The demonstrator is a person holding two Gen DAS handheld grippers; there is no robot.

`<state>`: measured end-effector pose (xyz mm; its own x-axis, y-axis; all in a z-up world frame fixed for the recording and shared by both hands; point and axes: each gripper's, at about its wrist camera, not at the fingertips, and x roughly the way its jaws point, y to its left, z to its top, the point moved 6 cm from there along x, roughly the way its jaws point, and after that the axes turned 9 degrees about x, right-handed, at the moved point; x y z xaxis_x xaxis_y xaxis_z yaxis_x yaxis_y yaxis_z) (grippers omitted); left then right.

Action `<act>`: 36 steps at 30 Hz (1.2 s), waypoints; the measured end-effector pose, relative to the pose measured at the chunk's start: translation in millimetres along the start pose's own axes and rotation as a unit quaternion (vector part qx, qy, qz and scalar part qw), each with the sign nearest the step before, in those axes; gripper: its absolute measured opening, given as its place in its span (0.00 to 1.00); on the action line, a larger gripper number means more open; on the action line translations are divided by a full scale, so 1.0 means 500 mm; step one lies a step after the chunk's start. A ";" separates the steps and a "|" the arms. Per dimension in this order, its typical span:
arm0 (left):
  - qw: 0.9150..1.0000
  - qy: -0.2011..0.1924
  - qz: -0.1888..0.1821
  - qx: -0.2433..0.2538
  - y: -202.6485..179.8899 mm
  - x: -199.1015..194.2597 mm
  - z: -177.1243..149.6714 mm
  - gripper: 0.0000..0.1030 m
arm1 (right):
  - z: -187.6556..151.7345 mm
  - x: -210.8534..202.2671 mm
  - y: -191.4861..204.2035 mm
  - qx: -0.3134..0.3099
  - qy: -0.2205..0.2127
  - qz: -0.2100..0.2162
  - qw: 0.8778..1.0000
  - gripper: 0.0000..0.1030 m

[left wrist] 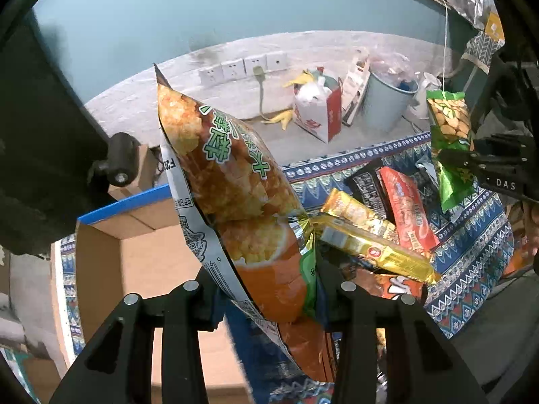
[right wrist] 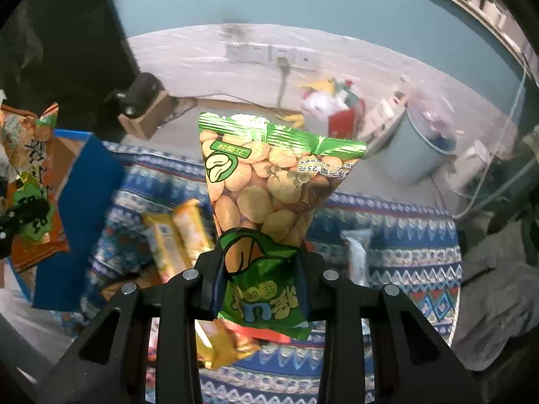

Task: Organize snacks
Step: 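Carry both bags over the cardboard box and open both tools to drop them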

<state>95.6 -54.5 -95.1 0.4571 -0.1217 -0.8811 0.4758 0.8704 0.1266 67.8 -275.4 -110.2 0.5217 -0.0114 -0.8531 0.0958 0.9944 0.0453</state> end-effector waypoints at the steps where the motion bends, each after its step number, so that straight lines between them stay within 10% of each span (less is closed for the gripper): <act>1: 1.000 -0.003 0.001 -0.004 0.012 -0.007 -0.004 0.41 | 0.004 -0.005 0.016 -0.003 -0.004 0.007 1.000 0.31; 36: 0.990 0.049 0.052 -0.119 0.290 -0.010 -0.258 0.41 | -0.004 0.038 0.613 -0.148 0.039 0.169 0.974 0.31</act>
<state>65.2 133.9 -131.3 0.4137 0.0119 -0.9103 0.2346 0.9647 0.1193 105.3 29.6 -113.6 0.4141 0.3185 -0.8527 -0.3242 0.9270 0.1888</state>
